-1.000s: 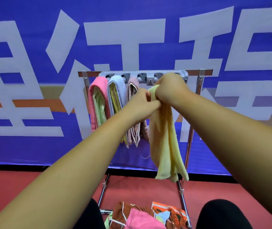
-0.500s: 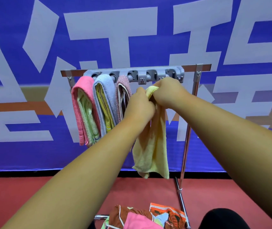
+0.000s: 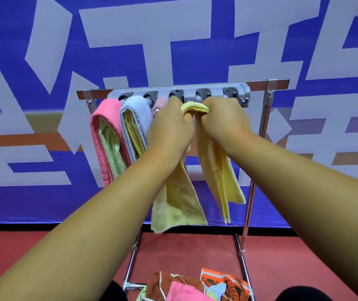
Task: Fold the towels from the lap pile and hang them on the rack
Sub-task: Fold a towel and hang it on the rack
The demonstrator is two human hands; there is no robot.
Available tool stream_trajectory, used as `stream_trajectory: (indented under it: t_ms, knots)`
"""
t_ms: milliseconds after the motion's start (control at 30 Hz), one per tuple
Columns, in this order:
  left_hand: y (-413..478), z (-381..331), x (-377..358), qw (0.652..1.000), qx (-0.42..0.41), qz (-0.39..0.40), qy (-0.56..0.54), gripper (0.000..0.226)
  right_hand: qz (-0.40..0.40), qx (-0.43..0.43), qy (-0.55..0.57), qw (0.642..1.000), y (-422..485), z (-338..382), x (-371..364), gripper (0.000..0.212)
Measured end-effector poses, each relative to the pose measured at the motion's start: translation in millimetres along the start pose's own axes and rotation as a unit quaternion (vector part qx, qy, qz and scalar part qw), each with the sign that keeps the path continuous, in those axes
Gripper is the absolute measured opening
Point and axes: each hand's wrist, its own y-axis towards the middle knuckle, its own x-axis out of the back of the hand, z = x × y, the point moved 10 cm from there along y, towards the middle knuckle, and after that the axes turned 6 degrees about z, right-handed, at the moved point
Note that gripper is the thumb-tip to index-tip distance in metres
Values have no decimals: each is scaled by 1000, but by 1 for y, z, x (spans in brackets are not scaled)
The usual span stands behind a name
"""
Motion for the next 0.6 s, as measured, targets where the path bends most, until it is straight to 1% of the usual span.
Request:
stream_trajectory:
  t_ms: [133,200,300,367,433,500,600]
  knots:
    - [6,4,22,998,-17,-21,50,13,-41,37,-49,997,6,10,4,20]
    - [11,6,34,996,-20,-33,76,15,-52,57,-80,994,7,18,4,17]
    - [18,7,54,989,-23,-57,135,10,-63,79,-96,990,9,35,5,10]
    - [25,8,65,982,-20,-66,177,13,-72,95,-105,987,11,49,7,6]
    - [34,10,75,973,-21,-78,215,17,-78,108,-113,985,15,61,9,8]
    - [43,15,83,966,-22,-91,242,22,-75,107,-111,985,21,67,10,12]
    - [54,18,86,964,-29,-85,249,23,-70,88,-122,986,33,70,9,12]
